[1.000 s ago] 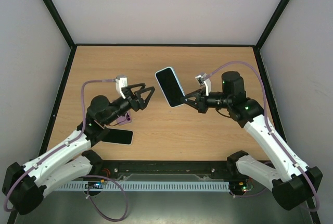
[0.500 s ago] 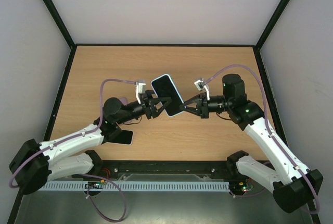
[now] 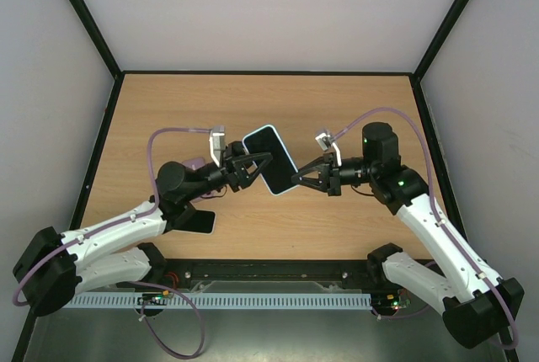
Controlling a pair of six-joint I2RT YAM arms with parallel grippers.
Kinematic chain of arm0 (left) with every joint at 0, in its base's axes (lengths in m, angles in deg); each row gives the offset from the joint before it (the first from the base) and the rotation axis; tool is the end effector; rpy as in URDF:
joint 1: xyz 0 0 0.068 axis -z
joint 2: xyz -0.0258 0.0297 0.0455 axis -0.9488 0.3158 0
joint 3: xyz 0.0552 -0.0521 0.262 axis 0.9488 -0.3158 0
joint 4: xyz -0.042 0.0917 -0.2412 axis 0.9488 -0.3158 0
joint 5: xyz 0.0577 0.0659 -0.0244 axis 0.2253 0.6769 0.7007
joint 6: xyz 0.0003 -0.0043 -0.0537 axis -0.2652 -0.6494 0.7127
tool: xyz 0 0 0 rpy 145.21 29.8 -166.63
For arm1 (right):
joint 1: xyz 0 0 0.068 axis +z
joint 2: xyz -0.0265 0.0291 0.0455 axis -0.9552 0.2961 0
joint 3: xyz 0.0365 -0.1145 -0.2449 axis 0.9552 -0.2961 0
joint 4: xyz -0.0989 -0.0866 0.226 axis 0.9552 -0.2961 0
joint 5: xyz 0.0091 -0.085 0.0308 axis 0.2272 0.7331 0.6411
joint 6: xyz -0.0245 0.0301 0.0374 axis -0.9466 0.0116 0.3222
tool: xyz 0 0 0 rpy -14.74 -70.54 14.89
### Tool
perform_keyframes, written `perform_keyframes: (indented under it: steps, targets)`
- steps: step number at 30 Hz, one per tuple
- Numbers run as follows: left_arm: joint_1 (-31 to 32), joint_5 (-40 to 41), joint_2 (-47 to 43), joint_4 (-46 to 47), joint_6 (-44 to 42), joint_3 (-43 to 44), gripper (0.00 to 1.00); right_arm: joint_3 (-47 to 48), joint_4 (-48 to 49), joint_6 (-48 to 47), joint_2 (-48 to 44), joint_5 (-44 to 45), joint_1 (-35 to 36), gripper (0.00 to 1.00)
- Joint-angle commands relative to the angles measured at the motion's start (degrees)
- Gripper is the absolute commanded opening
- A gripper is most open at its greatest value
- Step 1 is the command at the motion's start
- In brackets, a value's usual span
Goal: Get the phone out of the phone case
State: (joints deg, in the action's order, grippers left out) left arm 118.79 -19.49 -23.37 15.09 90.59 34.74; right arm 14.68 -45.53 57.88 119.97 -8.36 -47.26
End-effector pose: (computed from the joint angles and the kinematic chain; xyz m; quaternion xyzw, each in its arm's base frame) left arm 0.1431 -0.1744 0.3262 0.1830 0.5014 -0.6649 0.5224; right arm 0.1504 0.1098 0.3396 -0.3948 0.6283 0.6213 0.2517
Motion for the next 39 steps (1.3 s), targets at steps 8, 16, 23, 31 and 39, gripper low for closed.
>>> perform_keyframes:
  steps: [8,16,23,31,39]
  targets:
    - [-3.6,-5.4,0.7,10.7,6.2,-1.8,0.45,-1.0,7.1,3.0,-1.8,-2.8,0.2,0.02]
    - [-4.3,-7.4,3.2,9.9,8.8,-0.7,0.33,-1.7,6.9,1.9,-2.0,-2.4,0.2,0.02]
    - [-4.3,-10.5,5.7,11.1,10.1,0.3,0.24,-1.6,6.8,1.5,-1.9,-2.2,0.2,0.02]
    - [-4.6,-10.9,5.3,11.2,10.1,-0.4,0.16,-1.9,6.7,1.1,-1.9,-2.0,0.2,0.02]
    - [-5.8,-11.2,4.7,11.5,10.8,-0.9,0.05,-1.8,4.3,-2.0,-1.9,-0.6,0.3,0.04]
